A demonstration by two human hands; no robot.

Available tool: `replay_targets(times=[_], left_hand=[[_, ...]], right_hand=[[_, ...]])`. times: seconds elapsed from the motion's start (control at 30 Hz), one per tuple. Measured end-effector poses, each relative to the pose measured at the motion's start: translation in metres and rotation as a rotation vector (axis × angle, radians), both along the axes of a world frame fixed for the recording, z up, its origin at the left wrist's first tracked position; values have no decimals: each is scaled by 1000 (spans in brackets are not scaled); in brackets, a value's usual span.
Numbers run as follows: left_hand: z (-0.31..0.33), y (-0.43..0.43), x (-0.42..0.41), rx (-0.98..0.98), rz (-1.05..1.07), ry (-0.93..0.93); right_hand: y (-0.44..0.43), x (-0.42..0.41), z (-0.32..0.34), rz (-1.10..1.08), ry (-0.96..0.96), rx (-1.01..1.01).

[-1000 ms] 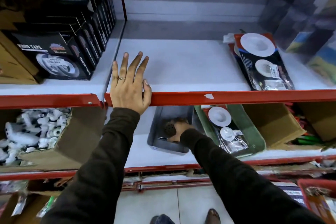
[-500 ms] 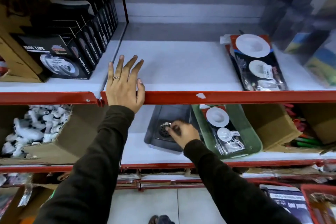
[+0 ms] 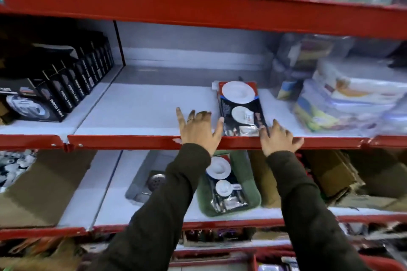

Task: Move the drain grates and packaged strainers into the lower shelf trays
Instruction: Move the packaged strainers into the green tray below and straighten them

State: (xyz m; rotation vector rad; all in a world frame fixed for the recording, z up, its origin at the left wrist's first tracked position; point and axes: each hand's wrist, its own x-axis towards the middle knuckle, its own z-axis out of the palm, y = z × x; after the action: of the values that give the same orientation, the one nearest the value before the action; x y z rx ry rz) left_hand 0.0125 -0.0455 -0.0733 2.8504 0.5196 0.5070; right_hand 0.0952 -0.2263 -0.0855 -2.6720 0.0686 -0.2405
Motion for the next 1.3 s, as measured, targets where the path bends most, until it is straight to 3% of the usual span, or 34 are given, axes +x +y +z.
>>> replay_targets(times=[0.07, 0.17, 0.23, 0.33, 0.4, 0.47, 0.53, 0.7, 0.77, 1.1, 1.27, 1.3], left_hand=[[-1, -18, 13, 20, -4, 90], [5, -33, 18, 44, 56, 71], [12, -40, 13, -43, 118, 0], [20, -40, -11, -279, 149, -110], [22, -37, -37, -694, 57, -155], [15, -35, -65, -1100, -95, -83], [-2, -32, -87, -1257, -196, 117], [-68, -38, -120, -1401, -135, 650], [-97, -49, -127, -1391, -62, 744], [-170, -61, -102, -1285, 253, 703], [-176, -67, -84, -1390, 434, 341], [-180, -66, -80, -1331, 475, 254]], right_hand=[[-8, 10, 2, 55, 54, 12], [-13, 13, 13, 111, -47, 105], [-23, 13, 21, 229, -70, 361], [-45, 9, 31, 391, 145, 901], [-66, 2, 31, 509, 401, 1076], [-86, -5, 18, 710, 644, 964], [-105, -13, -5, 879, 801, 798], [-126, -37, -69, 889, 1133, 530], [-130, -42, -98, 844, 1231, 405], [-113, -50, -154, 506, 1183, 501], [-88, -36, -171, 338, 959, 638], [-83, -34, -173, 336, 893, 610]])
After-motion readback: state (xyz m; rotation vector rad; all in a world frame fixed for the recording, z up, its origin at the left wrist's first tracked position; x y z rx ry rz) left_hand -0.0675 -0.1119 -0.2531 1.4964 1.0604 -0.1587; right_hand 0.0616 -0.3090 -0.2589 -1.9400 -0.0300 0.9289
